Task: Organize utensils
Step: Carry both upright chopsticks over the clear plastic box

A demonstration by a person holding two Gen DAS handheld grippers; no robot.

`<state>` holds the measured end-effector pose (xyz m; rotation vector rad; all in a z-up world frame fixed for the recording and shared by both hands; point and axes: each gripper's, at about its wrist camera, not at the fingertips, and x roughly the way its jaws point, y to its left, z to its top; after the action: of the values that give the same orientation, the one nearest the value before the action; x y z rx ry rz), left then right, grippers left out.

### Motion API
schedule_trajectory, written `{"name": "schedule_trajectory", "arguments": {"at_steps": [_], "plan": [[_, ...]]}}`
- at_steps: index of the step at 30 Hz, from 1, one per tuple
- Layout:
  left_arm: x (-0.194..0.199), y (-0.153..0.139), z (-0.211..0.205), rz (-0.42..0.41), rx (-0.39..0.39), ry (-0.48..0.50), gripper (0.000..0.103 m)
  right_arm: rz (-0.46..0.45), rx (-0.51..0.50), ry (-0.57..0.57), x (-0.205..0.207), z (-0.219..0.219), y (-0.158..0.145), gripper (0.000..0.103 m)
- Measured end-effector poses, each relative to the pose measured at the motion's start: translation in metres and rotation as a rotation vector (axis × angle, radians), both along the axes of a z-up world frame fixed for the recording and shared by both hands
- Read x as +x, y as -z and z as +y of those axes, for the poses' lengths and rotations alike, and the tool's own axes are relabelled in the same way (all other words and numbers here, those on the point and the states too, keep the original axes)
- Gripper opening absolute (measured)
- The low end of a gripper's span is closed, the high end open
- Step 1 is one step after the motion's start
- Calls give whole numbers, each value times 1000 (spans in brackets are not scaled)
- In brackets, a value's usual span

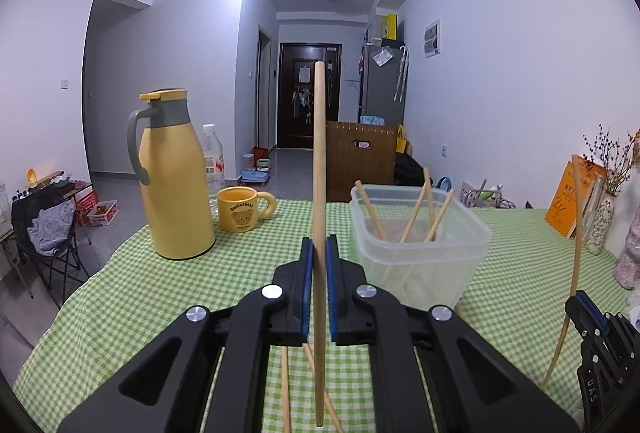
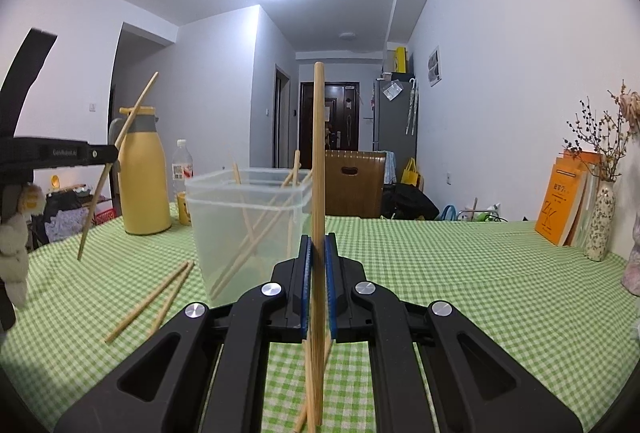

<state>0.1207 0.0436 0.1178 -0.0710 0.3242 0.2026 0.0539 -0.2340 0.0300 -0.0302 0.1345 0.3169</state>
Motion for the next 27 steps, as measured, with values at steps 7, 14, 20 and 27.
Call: {"name": "schedule_trajectory", "arguments": {"at_steps": [7,14,20,27], "plan": [[3,-11,-1,-23,-18,7,4,-36,12,-5,6,6,-20,7],[10,-27,-4,-61,-22,24,4,-78,20,-10,15,15,-42,7],[19,-44,-3,-100,-31,38,4,-104,21,-24,26,28,-58,7],[33,-58,-3,-133,-37,55,4,-105,36,-44,45,40,-66,7]]}}
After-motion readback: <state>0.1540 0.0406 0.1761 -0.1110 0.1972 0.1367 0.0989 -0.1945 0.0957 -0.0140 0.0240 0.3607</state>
